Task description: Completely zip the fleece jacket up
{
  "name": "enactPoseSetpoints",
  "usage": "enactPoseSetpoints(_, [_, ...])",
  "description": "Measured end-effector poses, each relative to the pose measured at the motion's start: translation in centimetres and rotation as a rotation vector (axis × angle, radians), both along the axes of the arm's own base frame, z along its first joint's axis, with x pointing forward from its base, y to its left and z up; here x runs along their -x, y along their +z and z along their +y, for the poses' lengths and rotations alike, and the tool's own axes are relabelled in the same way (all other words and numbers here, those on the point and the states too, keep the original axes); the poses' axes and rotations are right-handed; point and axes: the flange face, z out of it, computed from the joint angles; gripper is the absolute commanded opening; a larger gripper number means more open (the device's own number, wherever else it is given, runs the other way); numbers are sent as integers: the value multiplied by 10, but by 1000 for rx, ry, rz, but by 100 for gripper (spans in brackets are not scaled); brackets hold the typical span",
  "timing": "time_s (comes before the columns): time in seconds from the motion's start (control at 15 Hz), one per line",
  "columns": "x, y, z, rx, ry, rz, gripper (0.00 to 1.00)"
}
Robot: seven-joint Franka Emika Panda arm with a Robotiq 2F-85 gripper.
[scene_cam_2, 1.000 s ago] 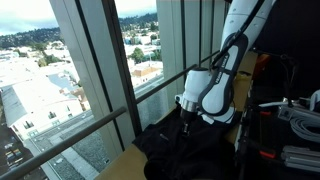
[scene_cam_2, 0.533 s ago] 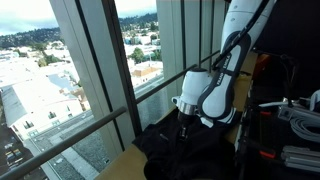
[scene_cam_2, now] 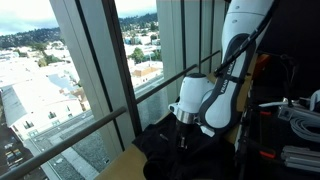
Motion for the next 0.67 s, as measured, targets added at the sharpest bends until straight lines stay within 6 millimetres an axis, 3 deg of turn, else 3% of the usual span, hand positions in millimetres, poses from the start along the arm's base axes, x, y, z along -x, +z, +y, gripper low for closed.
enactPoseSetpoints(0.67, [13,3,54,-5,91,-16,2])
